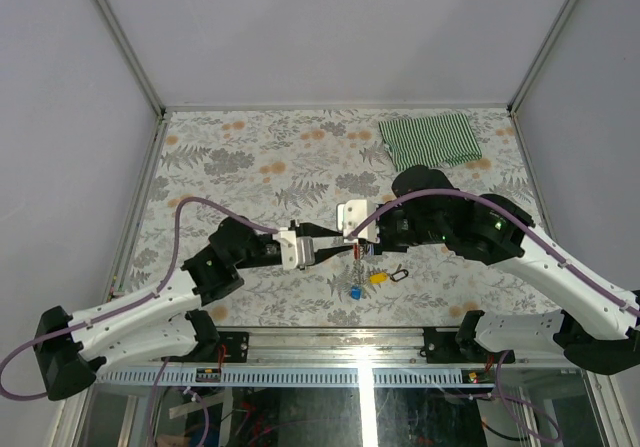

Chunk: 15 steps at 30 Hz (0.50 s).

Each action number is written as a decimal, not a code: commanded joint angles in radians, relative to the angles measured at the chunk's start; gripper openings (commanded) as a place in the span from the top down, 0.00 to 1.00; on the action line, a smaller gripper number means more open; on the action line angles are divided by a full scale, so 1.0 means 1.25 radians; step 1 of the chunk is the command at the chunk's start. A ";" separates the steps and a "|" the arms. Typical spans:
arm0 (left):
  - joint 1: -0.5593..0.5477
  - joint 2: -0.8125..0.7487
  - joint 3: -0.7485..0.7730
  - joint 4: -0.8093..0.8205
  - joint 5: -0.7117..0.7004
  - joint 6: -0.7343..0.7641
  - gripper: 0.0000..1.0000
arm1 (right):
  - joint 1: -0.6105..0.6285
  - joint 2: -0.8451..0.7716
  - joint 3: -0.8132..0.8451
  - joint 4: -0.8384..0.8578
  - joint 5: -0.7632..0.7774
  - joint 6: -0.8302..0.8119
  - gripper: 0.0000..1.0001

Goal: Put the keys on the keyring

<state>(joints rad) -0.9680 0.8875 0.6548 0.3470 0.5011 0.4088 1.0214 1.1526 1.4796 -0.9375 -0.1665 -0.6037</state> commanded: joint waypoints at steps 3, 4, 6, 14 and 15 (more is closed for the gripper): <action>-0.003 0.039 0.009 0.133 0.013 -0.069 0.73 | 0.004 -0.009 0.023 0.038 0.009 -0.015 1.00; -0.003 0.040 0.006 0.143 0.010 -0.073 0.73 | 0.004 -0.009 0.023 0.038 0.008 -0.015 1.00; -0.003 0.039 0.004 0.151 0.005 -0.076 0.73 | 0.005 -0.010 0.021 0.039 0.007 -0.016 1.00; -0.002 0.047 0.008 0.154 0.010 -0.083 0.76 | 0.005 -0.014 0.003 0.060 0.003 -0.019 1.00; -0.002 0.048 0.008 0.151 0.009 -0.081 0.76 | 0.004 -0.015 0.003 0.061 0.003 -0.019 1.00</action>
<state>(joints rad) -0.9680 0.9440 0.6544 0.4702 0.5079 0.3237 1.0214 1.1522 1.4757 -0.9302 -0.1680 -0.6174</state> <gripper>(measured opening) 0.250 0.017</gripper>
